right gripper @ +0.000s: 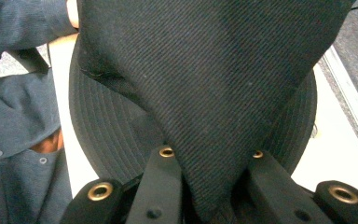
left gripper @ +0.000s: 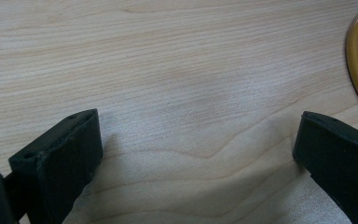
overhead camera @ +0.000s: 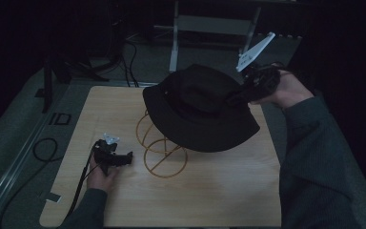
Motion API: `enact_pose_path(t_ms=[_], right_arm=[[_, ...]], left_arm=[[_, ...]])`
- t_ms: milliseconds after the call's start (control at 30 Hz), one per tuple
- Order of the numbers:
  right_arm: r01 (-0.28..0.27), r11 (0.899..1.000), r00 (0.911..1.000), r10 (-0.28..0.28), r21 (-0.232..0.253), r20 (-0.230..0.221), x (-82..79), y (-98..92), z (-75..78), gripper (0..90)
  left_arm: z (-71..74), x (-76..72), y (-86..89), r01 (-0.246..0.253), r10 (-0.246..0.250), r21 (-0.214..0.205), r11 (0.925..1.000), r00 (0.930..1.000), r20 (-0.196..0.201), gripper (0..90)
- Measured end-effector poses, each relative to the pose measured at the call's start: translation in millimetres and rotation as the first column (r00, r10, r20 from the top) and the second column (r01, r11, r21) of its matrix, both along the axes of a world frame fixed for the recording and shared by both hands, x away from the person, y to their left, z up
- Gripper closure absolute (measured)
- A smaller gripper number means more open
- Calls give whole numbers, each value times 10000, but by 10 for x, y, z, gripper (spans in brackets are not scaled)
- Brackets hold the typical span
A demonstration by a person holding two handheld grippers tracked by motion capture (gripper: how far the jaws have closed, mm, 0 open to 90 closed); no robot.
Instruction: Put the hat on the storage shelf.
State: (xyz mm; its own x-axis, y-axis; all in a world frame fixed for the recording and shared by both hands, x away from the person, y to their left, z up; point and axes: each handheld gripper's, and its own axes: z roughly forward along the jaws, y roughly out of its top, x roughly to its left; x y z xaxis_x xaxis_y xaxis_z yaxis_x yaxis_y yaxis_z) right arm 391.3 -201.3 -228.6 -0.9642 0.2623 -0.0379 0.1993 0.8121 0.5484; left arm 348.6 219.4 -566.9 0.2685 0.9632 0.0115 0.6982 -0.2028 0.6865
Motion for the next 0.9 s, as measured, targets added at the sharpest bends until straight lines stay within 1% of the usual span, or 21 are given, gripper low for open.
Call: enact_pose_path(t_ms=[233, 300, 900], right_arm=[[-38, 10000, 10000, 38, 5, -39, 42, 108, -24, 852], [-57, 10000, 10000, 57, -57, -73, 46, 149, -30, 852], [-517, 9982, 9982, 508, -300, -312, 114, 509, -173, 850]], left_arm=[[0, 0, -1, 10, -10, -1, 10000, 10000, 1, 15], [0, 0, -1, 6, -6, -2, 10000, 10000, 3, 15], [0, 0, -1, 26, -26, -13, 10000, 10000, -1, 15]])
